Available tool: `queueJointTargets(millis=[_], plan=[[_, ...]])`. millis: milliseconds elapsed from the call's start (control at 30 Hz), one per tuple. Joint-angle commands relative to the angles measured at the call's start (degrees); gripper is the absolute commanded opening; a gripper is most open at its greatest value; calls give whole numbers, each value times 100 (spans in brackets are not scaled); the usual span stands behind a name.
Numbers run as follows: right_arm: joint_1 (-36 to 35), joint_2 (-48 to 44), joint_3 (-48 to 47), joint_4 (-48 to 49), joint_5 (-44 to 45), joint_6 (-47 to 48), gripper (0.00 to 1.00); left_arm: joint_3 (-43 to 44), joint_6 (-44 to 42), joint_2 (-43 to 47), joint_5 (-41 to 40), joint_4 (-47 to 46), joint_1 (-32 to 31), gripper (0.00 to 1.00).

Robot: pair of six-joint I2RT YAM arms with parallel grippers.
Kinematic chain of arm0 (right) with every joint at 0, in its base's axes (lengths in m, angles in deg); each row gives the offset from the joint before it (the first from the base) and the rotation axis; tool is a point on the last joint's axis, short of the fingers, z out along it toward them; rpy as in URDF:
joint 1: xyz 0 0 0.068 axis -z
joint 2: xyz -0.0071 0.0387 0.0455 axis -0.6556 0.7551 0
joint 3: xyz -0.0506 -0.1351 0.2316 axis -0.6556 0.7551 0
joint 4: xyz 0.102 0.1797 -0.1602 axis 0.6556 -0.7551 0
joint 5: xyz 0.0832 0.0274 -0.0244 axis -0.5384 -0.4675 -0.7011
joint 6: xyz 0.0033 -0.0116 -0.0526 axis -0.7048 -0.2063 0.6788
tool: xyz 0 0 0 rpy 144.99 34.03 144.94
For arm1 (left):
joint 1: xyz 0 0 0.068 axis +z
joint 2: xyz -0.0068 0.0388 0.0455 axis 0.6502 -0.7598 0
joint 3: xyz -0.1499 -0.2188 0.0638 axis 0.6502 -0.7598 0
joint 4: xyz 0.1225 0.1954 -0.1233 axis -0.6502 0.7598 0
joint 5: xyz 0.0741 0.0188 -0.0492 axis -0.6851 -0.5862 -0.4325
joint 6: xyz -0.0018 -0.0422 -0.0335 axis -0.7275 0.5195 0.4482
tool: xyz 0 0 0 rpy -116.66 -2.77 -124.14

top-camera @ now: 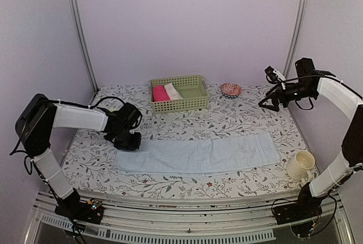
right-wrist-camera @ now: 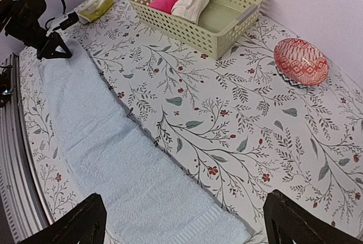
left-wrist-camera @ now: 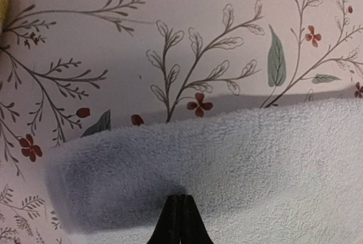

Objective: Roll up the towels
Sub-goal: Smooth out the towel at the center of the board.

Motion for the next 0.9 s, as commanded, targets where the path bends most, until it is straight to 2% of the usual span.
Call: queueJointTargets(millis=[0, 133, 267, 367, 400, 467, 500, 533, 567, 600, 633, 667, 733, 867], plan=[[-26, -605, 575, 511, 560, 201, 99, -423, 101, -71, 165, 122, 205, 0], [-67, -684, 975, 790, 1399, 285, 99, -897, 484, 162, 51, 494, 380, 0], [-153, -1026, 1373, 1624, 2874, -192, 99, -1344, 625, 637, 219, 617, 489, 0], [-144, -1156, 1410, 1850, 2963, -124, 99, -1275, 616, 934, 347, 808, 489, 0], [-129, -1150, 1428, 1978, 2952, -395, 99, -1160, 596, 1032, 327, 908, 489, 0], [-39, -950, 1433, 1695, 2122, -501, 99, -875, 478, 1245, 249, 997, 480, 0], [-40, -741, 1380, 1435, 1784, -299, 95, -761, 428, 1358, 215, 1001, 485, 0], [-62, -435, 1288, 1185, 1668, -193, 83, -677, 363, 1457, 181, 987, 481, 2], [-87, -117, 1152, 861, 1675, -99, 59, -607, 304, 1567, 180, 946, 480, 5], [-102, 259, 998, 602, 1724, -44, 48, -588, 215, 1671, 245, 854, 480, 10], [-105, 582, 891, 381, 1766, -7, 29, -602, 126, 1814, 351, 701, 480, 17], [-105, 800, 851, 282, 1807, 10, 19, -652, 64, 1960, 442, 543, 480, 22], [-147, 1090, 978, 302, 1883, -1, 11, -805, -3, 2218, 599, 142, 479, 33], [-310, 1573, 1057, 363, 2285, -65, 7, -1032, -73, 2380, 748, -345, 479, 36]])
